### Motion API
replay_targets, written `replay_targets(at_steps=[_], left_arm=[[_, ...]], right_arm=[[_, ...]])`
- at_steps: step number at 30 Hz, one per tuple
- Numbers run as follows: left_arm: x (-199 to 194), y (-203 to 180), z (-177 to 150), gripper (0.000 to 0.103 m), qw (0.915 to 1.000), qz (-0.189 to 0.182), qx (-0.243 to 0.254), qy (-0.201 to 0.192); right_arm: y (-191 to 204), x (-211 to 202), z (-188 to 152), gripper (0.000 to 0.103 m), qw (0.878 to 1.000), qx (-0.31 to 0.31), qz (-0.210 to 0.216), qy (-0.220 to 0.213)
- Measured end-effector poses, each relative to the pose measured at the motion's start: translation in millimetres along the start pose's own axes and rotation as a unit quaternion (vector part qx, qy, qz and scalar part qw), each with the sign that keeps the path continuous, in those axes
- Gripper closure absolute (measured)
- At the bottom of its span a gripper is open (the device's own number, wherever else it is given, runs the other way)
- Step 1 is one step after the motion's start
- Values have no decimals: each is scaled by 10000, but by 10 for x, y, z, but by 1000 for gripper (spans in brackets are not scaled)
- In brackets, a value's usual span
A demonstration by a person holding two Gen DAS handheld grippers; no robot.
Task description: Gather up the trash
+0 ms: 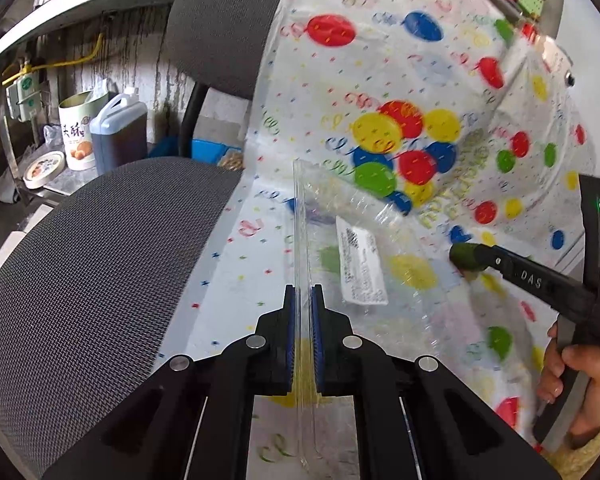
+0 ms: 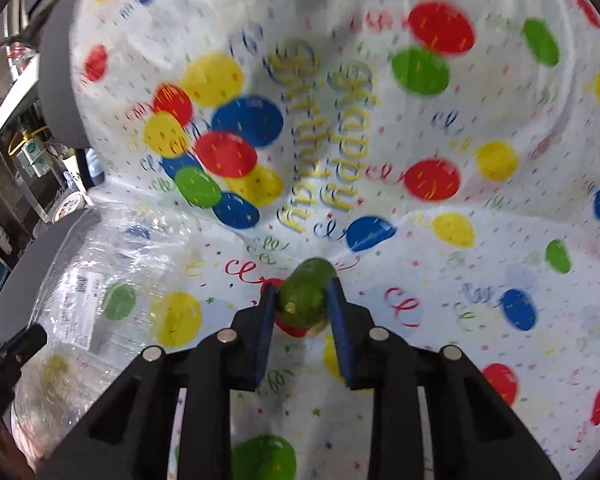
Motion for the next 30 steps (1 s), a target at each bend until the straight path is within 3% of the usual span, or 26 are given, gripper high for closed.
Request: replay_targets(at_steps=[5,6,7,10,14,15,17,18,19,20,22,24,30], left_arm=[[-140,-281,1,96,9994,-352,34,-20],[-153,-376,-54,96,9989,-454,75,44],[-158,-453,-117,96,9987,-485,134,98],[-149,-611,-292,96,9980,-526,270,236],[-62,-601,-427,94,9984,-187,379,370],[-51,-571,-430,94,9985,-113,372,373],[-38,-477,-425,93,9985,204,381,346],[-29,-446,-417,92,9985,254,338,352],[-25,-414,-410,89,9985,301,293,362],[-6,-376,-404,89,9982,372,250,400],[29,-356,-404,76,9979,395,236,445],[40,-340,-375,52,9977,458,259,422],[21,-343,-237,52,9981,494,251,268]], right_arm=[[-203,-392,-126,80,9998,-122,-81,-167],[-274,-477,-194,94,9996,-167,-135,-167],[-350,-537,-260,101,9995,-180,-187,-153],[-559,-695,-498,101,9999,-82,-126,-21],[-756,-820,-675,101,9999,-84,55,-95],[-800,-839,-661,100,9998,-56,55,-177],[-888,-813,-608,88,9996,35,-30,-287],[-943,-789,-584,69,9994,111,-47,-317],[-974,-767,-571,56,9993,158,-56,-347],[-1037,-733,-543,55,9990,174,-153,-384],[-1154,-687,-507,55,9982,152,-406,-419],[-1300,-674,-482,55,9972,238,-531,-460],[-1770,-739,-501,54,9943,538,-757,-524]])
Point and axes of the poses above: each gripper's, at about its wrist camera, not at the fingertips, and x roughly the way its jaws point, y to its left, z to its top, the point moved 8 cm from there along x, roughly the way its jaws point, and after that the axes turned 1 degree about x, right-handed, at the moved point
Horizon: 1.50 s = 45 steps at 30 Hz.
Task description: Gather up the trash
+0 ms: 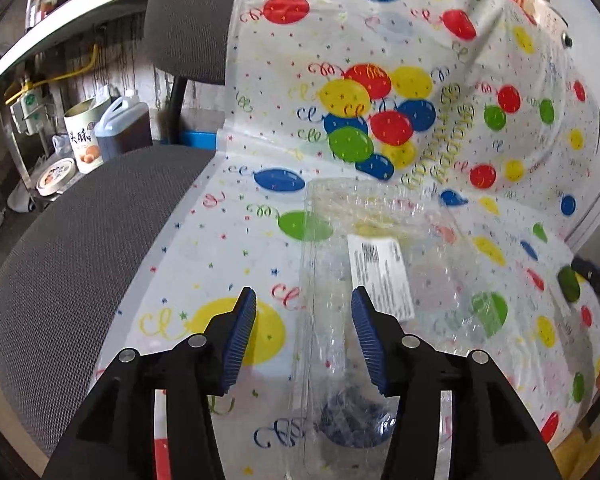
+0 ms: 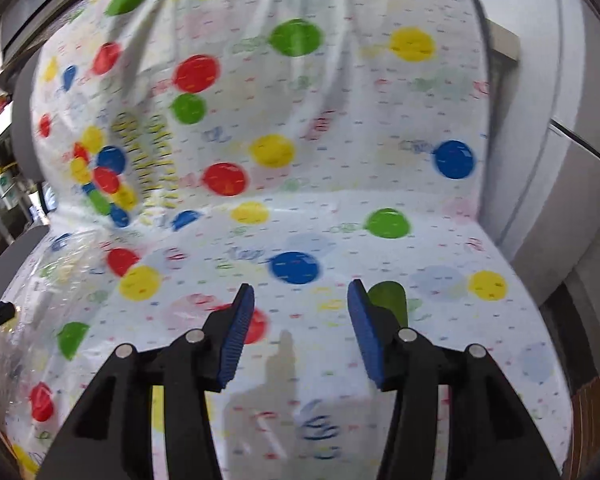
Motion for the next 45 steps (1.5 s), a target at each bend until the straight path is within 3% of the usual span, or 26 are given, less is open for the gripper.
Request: replay_targets(at_steps=[8,14,18,31,39,41,43,45], left_arm=[[-137,-303,181,52,9991,-57,179,-368],[-163,-707,207,48,9977,-290,450,-411],[-133,-802,165,48,9979,-312,449,-349],[-29,-447,146,48,9991,78,234,-340],[-31,-230,124,48,9995,99,77,-303],[-32,-164,111,48,9996,90,9,-283],[-40,-86,92,48,9996,112,-46,-265],[-43,1,78,48,9996,125,-105,-232]], right_arm=[[-488,-184,-143,53,9994,282,-182,-112],[-755,-414,-275,50,9986,408,-260,-195],[-832,-304,-289,50,9982,547,-219,-64],[-418,304,-138,50,9985,418,44,341],[-123,529,-185,51,9959,52,90,894],[-67,576,-235,54,9943,3,74,1061],[-13,560,-230,68,9944,-47,114,1054],[31,495,-199,69,9954,-163,-76,936]])
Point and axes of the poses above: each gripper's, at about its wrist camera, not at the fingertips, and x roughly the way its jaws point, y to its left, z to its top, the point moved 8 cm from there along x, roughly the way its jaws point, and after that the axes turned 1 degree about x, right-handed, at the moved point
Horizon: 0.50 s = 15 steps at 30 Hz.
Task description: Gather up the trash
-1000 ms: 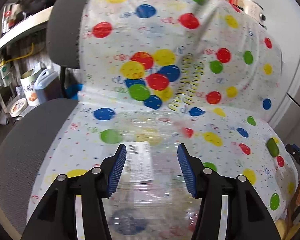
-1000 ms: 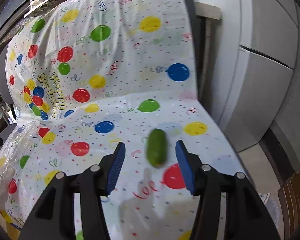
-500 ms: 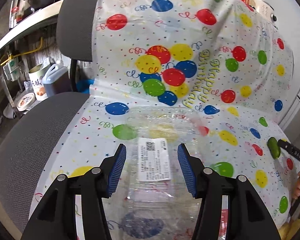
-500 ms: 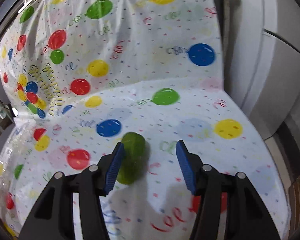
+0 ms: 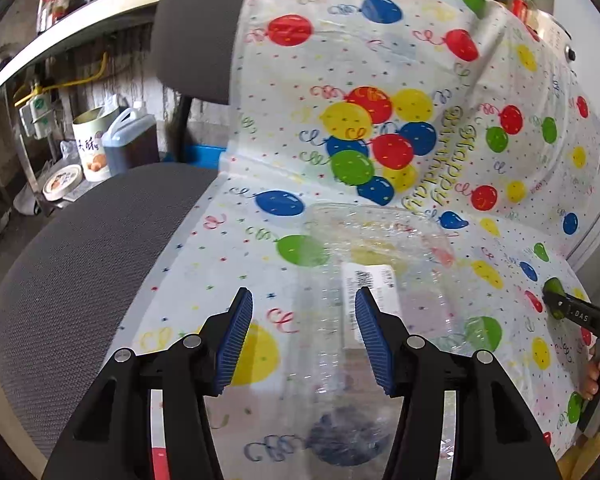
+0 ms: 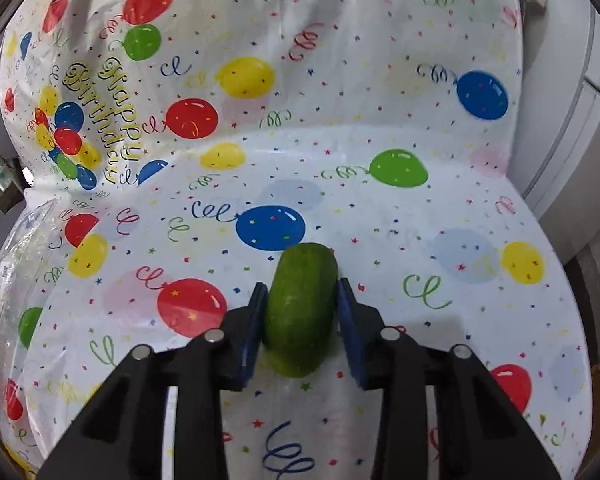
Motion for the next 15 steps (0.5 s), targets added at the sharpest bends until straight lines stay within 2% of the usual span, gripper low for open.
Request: replay_targets(at_steps=[7,9,13,14,15], left_arm=[[154,77,-51,51,9992,-229,-46,323],[215,28,-66,59,9986,-317,52,428],[345,-45,-112,67,9969,-411,222,633],[357,-54,-113,71,9967,-435,234,645],[355,-60,-116,79,9964,-469,252,656]], right_arm=[[168,-502,11,70,9983,-49,24,-586],[206,-649,-10,71,9974,-85,50,-708],[284,-848,-20,70,9963,-125,158,-835],[302,-891,-19,70,9959,-143,190,-871],[325,-933,-20,70,9955,-147,223,-905]])
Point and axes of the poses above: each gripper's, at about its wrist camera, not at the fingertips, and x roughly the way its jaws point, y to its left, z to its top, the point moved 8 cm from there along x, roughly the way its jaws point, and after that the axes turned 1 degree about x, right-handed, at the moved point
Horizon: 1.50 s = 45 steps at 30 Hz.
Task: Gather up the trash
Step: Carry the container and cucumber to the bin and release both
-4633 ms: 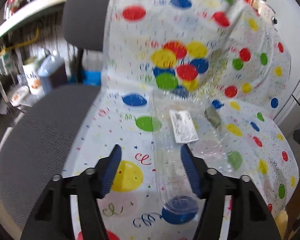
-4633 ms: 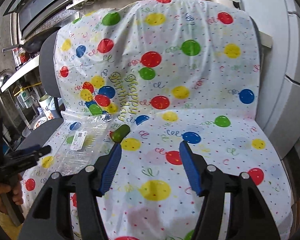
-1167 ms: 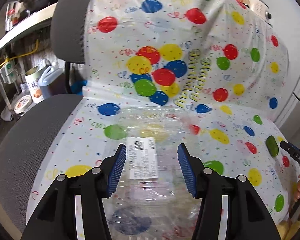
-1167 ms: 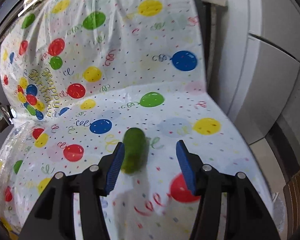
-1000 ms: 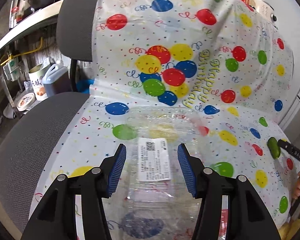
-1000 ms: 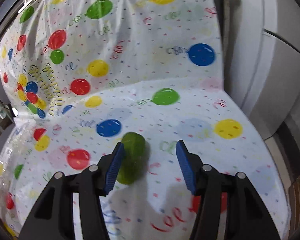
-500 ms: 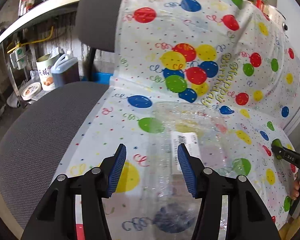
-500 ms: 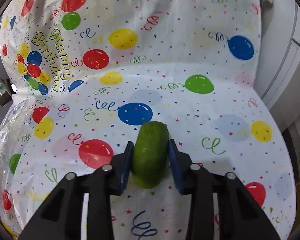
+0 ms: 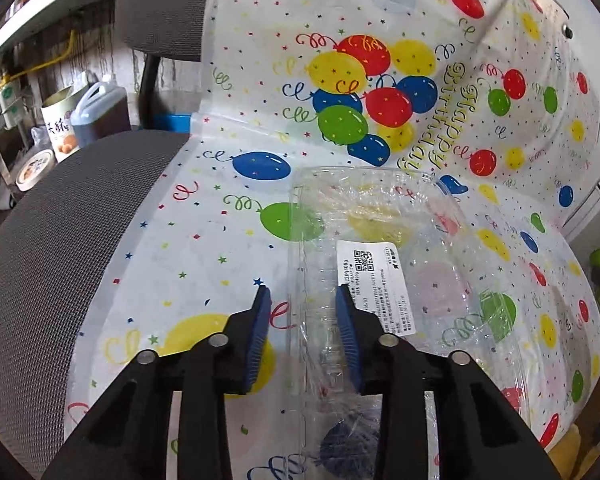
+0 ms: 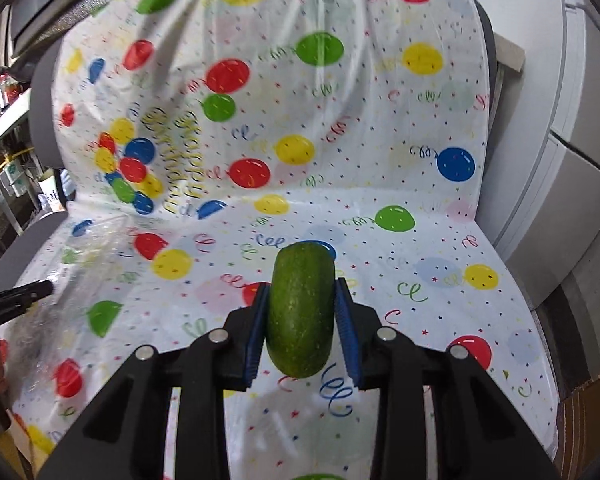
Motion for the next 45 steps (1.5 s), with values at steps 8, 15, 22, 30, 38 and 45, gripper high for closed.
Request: replay_targets(at_steps=[8,15,22,30,38,45], left_arm=[[-383,-173,123,96,9980,-311,84,-547],[-980,-679,261,97,9902,-650,260,-1206],[-1190,-1754,126,96,9781,-1290,822,-1413],[-1010,-3187,-395,96,9558,-2266,1497,-1124],[-724,-4674,-1301,96,9208,-2776,2693,-499],[-367,-5515,-1988,96,8961,-2936,3330,-18]], right_arm=[[110,-249,49,71,9993,-26,185,-327],[-83,-642,52,71,9971,189,311,-668],[-687,-1119,-202,71,9946,607,95,-840],[-1663,-1731,-814,71,9867,1067,-861,-867],[-2674,-2219,-1841,71,9617,1913,-1914,-431],[-3199,-2238,-2327,72,9444,2482,-2149,-191]])
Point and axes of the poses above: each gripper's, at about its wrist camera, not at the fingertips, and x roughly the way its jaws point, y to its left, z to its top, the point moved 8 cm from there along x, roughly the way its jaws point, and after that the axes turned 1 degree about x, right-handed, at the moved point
